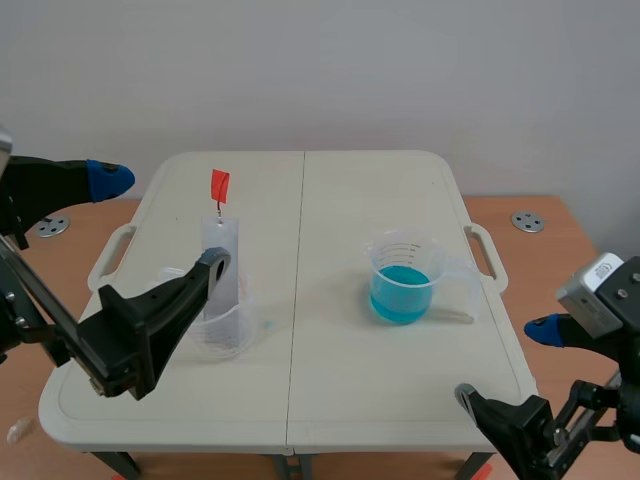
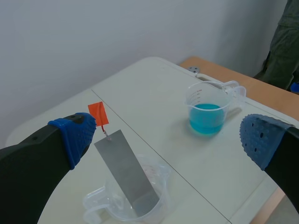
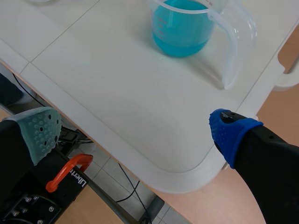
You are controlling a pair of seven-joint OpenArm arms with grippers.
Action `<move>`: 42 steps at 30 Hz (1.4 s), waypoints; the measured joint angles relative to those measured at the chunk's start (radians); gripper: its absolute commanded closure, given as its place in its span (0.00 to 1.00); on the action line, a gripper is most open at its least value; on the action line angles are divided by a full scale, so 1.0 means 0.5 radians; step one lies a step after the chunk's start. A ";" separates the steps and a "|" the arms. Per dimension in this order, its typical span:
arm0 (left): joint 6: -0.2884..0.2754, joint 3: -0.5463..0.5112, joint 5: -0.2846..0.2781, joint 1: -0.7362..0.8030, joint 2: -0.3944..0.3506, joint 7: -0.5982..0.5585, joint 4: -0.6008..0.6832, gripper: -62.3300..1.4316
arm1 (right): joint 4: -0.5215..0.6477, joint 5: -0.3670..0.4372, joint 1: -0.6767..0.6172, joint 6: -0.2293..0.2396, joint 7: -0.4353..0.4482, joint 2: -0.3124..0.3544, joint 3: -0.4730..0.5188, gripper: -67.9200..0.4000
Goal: Hold the metal plate by the orange handle, dip it into the blue solution, take it out and point at it, then put the plate back in the beaker on the left.
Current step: 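Return to the home posture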
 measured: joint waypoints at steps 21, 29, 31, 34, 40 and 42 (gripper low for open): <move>0.005 0.137 0.067 0.000 0.000 -0.120 -0.333 0.00 | 0.000 -0.008 0.001 0.000 0.037 -0.034 0.047 0.02; 0.005 0.137 0.067 0.000 0.000 -0.120 -0.333 0.00 | 0.032 -0.009 -0.001 0.018 0.074 -0.034 0.047 0.02; 0.005 0.137 0.067 0.000 0.000 -0.120 -0.333 0.00 | 0.099 -0.008 -0.004 0.031 0.089 -0.034 0.047 0.02; 0.005 0.137 0.066 0.000 0.000 -0.121 -0.349 0.00 | 0.240 -0.008 -0.004 0.030 0.091 -0.034 0.047 0.02; 0.005 0.137 0.066 0.000 0.000 -0.121 -0.358 0.00 | 0.393 0.002 -0.004 0.031 0.098 -0.034 0.047 0.02; 0.005 0.137 0.066 0.000 0.000 -0.121 -0.358 0.00 | 0.393 0.000 -0.004 0.031 0.098 -0.034 0.047 0.02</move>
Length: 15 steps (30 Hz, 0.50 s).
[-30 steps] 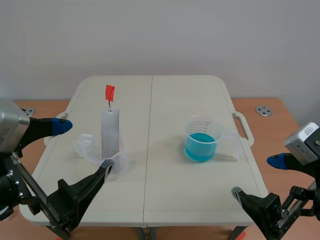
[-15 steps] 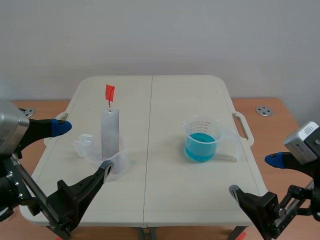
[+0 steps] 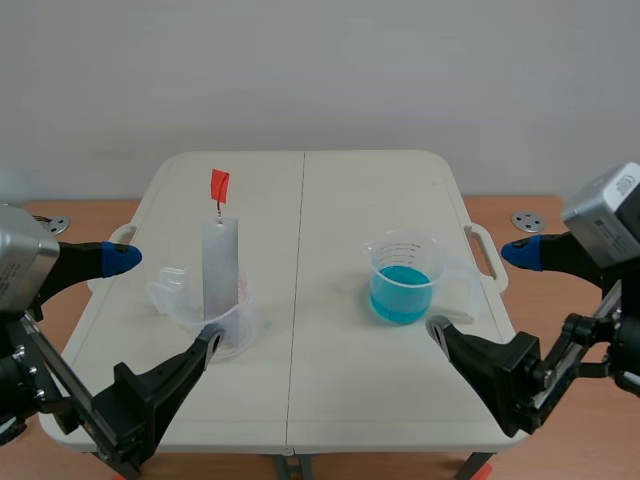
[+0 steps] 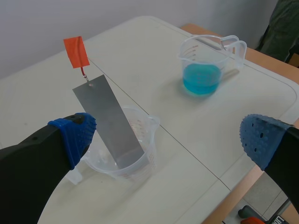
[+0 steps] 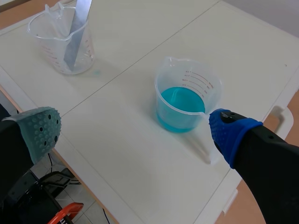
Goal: Hold the metal plate by the orange handle, dip it into the blue solution, take it out and point at it, then put the plate back in the beaker on the left.
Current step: 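Return to the home posture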
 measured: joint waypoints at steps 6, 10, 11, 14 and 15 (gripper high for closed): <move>0.000 0.000 0.000 0.000 0.000 0.000 0.000 0.00 | -0.001 0.000 0.000 0.000 0.038 0.000 0.000 0.02; 0.000 0.000 0.000 0.000 0.000 0.000 0.000 0.00 | -0.001 0.000 0.000 0.000 0.038 0.000 0.000 0.02; 0.000 0.000 0.000 0.000 0.000 0.000 0.000 0.00 | -0.001 0.000 0.000 0.000 0.038 0.000 0.000 0.02; 0.000 0.000 0.000 0.000 0.000 0.000 0.000 0.00 | -0.001 0.000 0.000 0.000 0.037 0.000 0.000 0.02; 0.000 0.000 0.000 0.000 0.000 0.000 0.000 0.00 | -0.001 -0.001 0.000 0.000 0.037 0.000 0.000 0.02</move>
